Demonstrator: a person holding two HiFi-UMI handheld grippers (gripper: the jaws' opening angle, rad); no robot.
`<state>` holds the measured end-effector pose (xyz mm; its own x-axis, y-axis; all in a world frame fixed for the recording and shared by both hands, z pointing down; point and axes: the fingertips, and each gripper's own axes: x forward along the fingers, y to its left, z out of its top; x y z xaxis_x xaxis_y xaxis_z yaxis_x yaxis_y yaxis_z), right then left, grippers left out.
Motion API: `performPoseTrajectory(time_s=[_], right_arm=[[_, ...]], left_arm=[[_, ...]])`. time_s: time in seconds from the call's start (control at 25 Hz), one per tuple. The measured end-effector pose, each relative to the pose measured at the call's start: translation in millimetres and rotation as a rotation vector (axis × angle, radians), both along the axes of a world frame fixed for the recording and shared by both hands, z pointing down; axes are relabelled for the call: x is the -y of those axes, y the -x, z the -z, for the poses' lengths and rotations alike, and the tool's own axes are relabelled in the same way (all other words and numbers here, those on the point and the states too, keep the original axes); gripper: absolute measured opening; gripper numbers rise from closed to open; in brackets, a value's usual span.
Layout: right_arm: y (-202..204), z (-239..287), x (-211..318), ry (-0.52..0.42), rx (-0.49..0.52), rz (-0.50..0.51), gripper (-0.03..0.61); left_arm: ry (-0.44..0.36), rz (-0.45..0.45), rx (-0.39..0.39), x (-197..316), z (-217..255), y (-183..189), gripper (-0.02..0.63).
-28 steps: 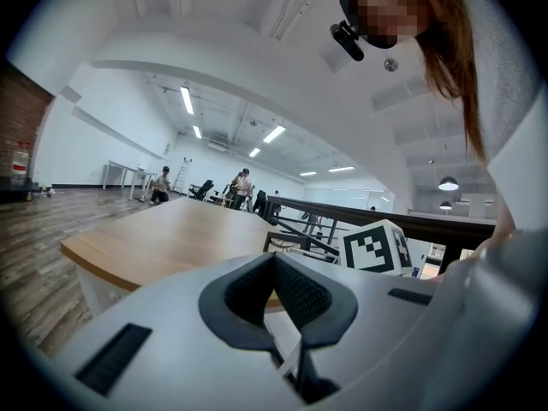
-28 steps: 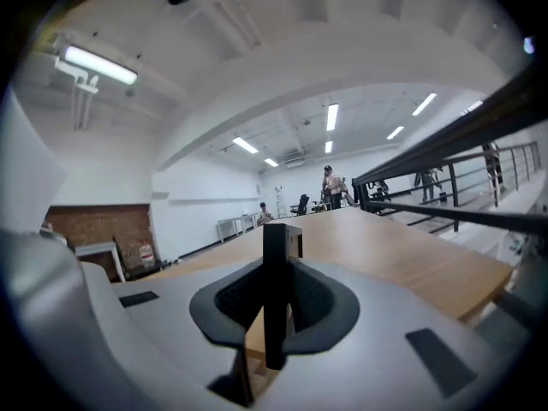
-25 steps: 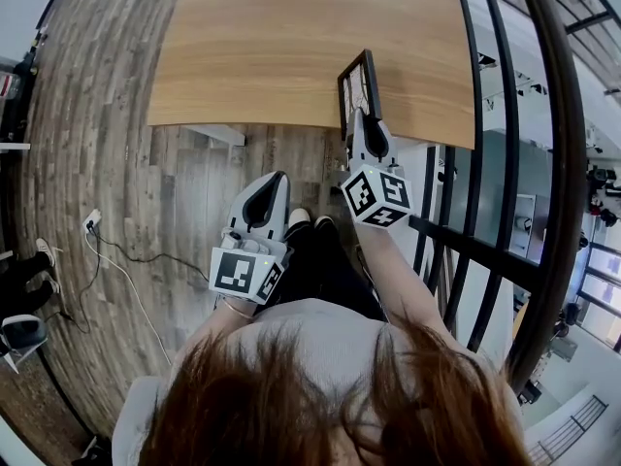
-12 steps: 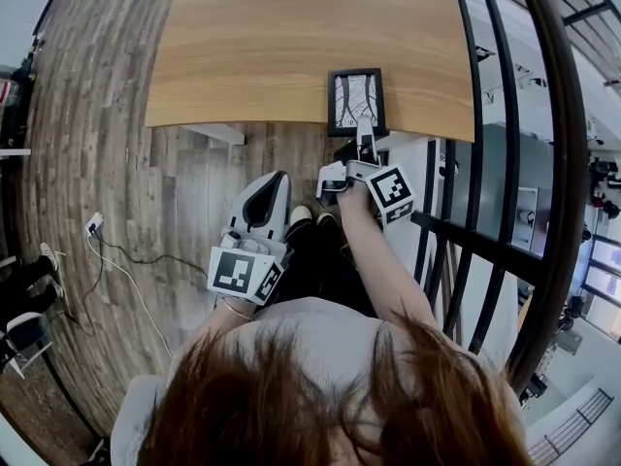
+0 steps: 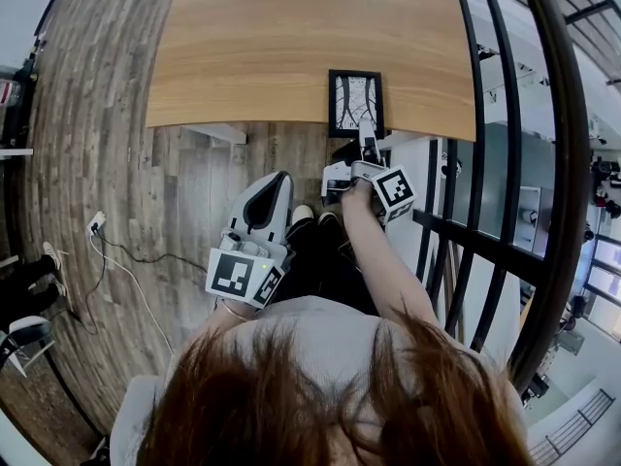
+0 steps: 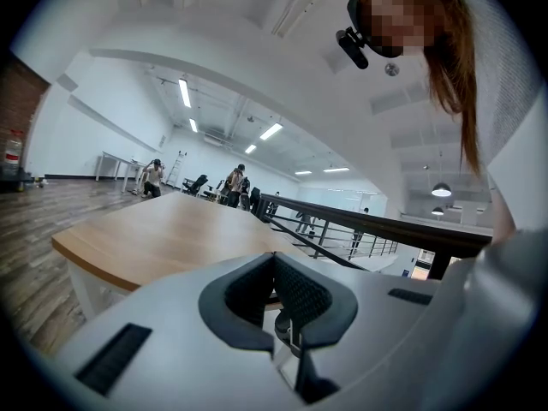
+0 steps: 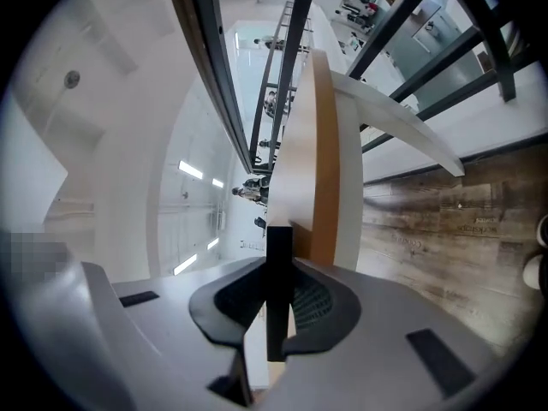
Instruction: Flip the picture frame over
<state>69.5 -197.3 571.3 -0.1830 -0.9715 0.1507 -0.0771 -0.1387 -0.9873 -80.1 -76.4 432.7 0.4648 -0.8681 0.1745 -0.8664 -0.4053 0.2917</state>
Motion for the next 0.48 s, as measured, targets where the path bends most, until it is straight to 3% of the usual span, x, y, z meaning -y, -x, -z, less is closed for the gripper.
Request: performPoseTrajectory(time_s=[0.48], right_arm=[[3.5, -14.3, -4.2, 0.019, 0.076, 0.000, 0.069]], left_arm=[[0.013, -0.004, -0.007, -0.4, -1.8, -2.4, 0.006]])
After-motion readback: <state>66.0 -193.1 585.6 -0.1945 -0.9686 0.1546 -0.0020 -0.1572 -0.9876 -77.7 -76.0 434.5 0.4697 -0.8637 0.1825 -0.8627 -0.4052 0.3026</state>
